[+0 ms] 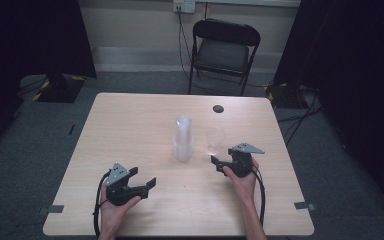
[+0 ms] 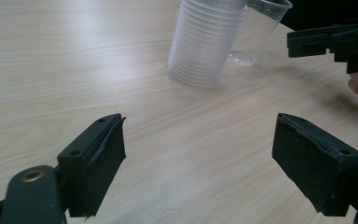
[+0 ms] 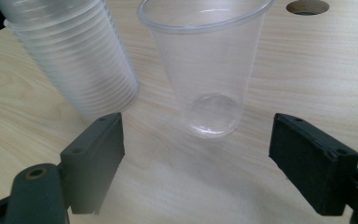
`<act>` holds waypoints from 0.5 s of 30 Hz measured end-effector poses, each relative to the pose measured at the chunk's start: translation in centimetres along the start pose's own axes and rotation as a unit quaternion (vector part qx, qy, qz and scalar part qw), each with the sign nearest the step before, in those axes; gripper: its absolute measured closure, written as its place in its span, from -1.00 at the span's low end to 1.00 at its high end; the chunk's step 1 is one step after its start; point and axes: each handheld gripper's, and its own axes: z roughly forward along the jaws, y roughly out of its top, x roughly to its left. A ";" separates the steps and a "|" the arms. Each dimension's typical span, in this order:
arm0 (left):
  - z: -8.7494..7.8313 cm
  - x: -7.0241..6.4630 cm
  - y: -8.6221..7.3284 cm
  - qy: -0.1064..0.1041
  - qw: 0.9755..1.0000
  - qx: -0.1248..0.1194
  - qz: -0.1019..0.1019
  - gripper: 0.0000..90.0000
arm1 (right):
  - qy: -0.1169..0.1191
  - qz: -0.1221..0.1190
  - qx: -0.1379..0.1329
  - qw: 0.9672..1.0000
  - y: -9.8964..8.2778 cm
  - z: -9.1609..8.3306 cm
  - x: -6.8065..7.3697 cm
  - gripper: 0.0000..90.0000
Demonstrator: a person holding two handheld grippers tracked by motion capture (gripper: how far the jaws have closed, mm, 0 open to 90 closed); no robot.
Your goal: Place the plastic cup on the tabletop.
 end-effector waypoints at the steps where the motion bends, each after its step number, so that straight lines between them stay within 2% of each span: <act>1: -0.1 0.1 0.0 0.003 1.000 -0.002 -0.003 -0.62 | -0.001 -0.001 -0.001 1.000 -0.1 -0.2 0.1 -0.62; 7: -0.4 0.6 -0.3 0.013 1.000 -0.007 0.000 -0.57 | 0.000 -0.002 -0.014 1.000 -0.5 -1.9 0.8 -0.61; 11: -0.7 0.9 -0.5 0.021 1.000 -0.006 -0.003 -0.58 | -0.002 0.002 -0.009 1.000 -1.0 -3.0 1.4 -0.60; 13: -0.8 1.0 -0.6 0.023 1.000 -0.005 -0.006 -0.58 | -0.011 -0.007 -0.008 1.000 -1.3 -3.4 1.7 -0.60; 15: -0.9 1.1 -0.9 0.025 1.000 -0.007 -0.008 -0.58 | -0.011 -0.005 -0.010 1.000 -1.5 -3.8 1.9 -0.60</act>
